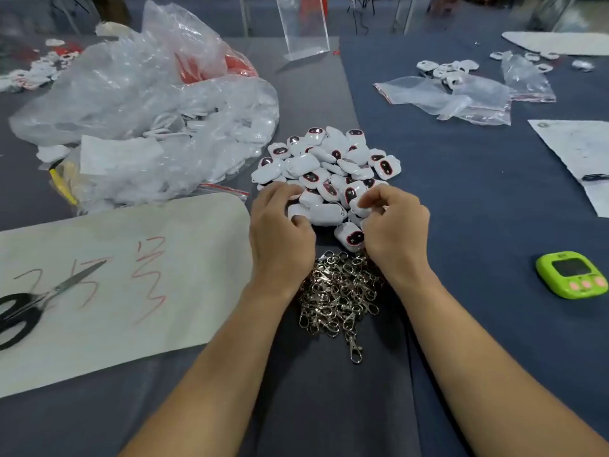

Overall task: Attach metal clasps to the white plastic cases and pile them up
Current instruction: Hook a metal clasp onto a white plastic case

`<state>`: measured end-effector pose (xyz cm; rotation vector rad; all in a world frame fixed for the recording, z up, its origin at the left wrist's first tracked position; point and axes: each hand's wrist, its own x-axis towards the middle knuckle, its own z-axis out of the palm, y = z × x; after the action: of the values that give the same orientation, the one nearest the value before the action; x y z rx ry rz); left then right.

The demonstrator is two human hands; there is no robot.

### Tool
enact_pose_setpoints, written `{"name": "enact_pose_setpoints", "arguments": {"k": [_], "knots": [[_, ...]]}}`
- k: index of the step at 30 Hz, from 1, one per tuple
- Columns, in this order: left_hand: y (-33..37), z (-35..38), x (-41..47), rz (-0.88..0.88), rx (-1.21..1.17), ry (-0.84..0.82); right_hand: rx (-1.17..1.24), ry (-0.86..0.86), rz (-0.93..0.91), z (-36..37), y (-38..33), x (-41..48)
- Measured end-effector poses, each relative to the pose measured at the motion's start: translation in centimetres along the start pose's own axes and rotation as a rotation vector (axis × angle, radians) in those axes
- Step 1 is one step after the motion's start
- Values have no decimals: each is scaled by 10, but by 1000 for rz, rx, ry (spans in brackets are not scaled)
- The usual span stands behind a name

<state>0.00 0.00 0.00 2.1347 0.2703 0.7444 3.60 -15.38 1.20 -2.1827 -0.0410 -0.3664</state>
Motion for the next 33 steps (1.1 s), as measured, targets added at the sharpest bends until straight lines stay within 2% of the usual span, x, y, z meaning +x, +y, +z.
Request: {"name": "enact_pose_setpoints", "arguments": {"k": [5,8,12,16,19,21,23,25,27,33], "knots": [[1,5,7,244,202,-270,-61,-9,-26,-4,11,-10],[-1,8,5,300,250,-353,-118,-77,-83,-8,13,-7],[-3,10,7,229,161,-229,-322,-243,-256,-2,11,-8],[-2,8,14,-40,19,-38,-427,-165,-230,5,12,-3],[-5,3,23,-236,-117,69,-267,-84,-151,-1,9,3],[-6,2,26,-321,-233,82,-81,-109,-150,-8,3,-1],[-7,2,28,-319,-210,95,-12,-266,-222,-14,-4,-12],[-9,2,29,-288,-173,107,-100,-484,-302,-15,-10,-22],[-9,1,30,-235,-173,92,-221,-588,-330,-11,-10,-22],[-1,1,19,-31,-32,-4,-350,-398,-182,-5,-7,-7]]}}
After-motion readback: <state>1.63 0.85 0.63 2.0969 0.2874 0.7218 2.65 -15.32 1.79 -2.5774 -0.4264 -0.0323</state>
